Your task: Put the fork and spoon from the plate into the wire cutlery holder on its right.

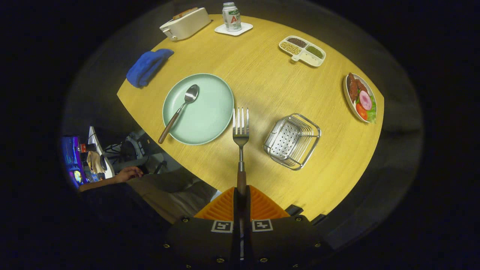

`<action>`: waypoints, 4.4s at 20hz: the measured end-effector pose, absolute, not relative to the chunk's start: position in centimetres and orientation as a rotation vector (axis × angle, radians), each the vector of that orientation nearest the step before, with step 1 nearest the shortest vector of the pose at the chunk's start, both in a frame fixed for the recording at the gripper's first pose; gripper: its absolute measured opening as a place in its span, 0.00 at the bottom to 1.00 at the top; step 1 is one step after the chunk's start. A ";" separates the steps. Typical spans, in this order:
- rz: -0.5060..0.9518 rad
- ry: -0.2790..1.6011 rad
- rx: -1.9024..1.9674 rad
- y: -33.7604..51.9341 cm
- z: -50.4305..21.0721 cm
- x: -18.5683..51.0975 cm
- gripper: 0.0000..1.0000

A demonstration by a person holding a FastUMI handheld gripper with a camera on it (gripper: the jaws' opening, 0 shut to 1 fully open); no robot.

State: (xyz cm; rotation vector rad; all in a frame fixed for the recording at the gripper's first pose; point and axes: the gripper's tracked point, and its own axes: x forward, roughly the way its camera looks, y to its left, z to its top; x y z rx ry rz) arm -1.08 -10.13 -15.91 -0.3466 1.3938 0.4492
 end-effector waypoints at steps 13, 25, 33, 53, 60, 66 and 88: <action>0.352 1.605 -0.506 -18.1 -16.2 1.7 0.04; 0.334 1.774 -0.670 -16.6 -19.8 6.3 0.04; 0.301 1.683 -0.576 -16.6 -18.9 8.1 0.14; 0.455 1.309 -0.008 -2.3 -13.6 -0.1 0.14; 0.534 1.312 0.003 5.4 -15.6 -1.4 0.14; 0.565 1.335 0.006 10.9 -18.6 -1.7 0.21; 0.461 1.435 0.055 14.5 -27.9 1.3 0.21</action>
